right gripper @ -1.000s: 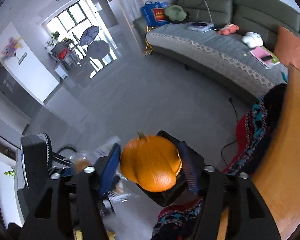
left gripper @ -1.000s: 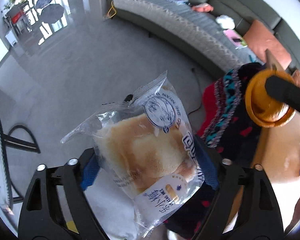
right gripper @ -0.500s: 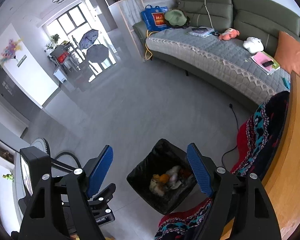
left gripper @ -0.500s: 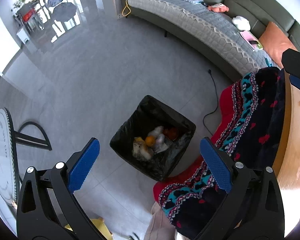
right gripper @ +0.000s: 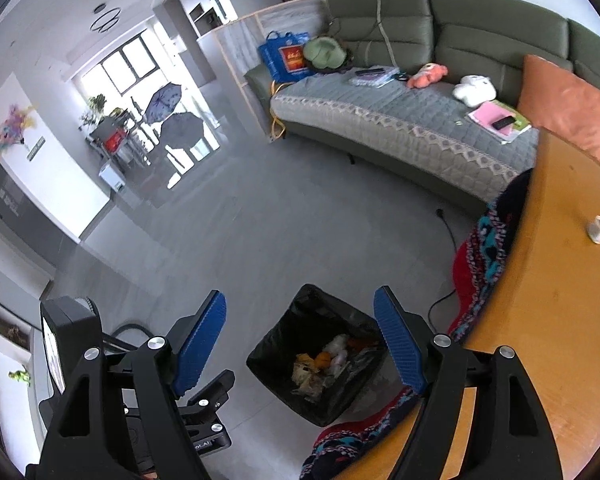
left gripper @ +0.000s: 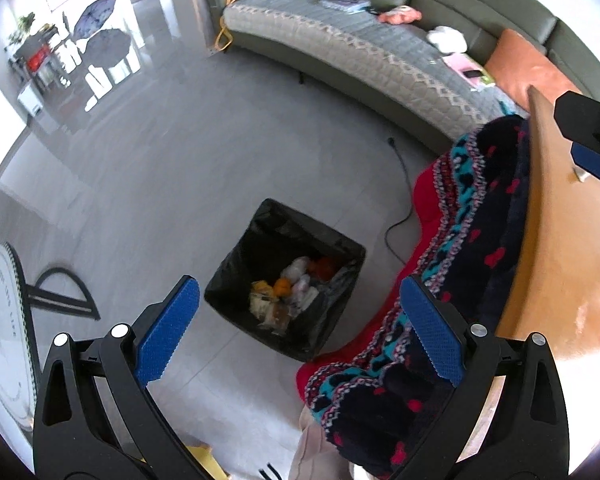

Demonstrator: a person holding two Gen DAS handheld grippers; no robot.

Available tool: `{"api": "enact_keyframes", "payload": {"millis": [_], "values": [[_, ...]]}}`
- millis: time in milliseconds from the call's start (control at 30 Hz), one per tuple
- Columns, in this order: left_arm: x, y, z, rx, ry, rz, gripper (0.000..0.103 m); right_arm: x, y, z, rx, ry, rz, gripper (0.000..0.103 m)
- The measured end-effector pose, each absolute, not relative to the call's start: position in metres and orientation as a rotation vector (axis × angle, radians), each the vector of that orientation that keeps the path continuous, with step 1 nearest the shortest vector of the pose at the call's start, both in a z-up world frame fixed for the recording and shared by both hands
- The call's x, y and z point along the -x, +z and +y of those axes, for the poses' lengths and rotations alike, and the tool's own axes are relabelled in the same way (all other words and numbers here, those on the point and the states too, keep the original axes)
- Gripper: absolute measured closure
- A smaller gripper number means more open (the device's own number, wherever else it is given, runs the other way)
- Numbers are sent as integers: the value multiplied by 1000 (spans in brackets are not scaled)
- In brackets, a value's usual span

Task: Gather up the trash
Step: 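Move both open grippers back over the table toward the toy block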

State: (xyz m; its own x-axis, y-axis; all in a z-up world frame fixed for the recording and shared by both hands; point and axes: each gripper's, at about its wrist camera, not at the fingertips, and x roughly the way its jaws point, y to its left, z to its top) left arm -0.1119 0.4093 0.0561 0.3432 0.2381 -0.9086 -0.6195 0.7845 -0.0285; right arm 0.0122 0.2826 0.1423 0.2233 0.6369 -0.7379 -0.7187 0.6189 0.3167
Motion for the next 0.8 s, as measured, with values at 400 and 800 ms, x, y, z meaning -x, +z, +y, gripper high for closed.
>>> {"api": "enact_keyframes", "payload": {"millis": [400, 800], "values": [[52, 82, 300, 283, 385, 1065, 6, -45, 159, 157, -6, 767, 918, 26], [-8, 86, 171, 176, 164, 1069, 6, -77, 150, 1, -100, 541, 900, 26]]}}
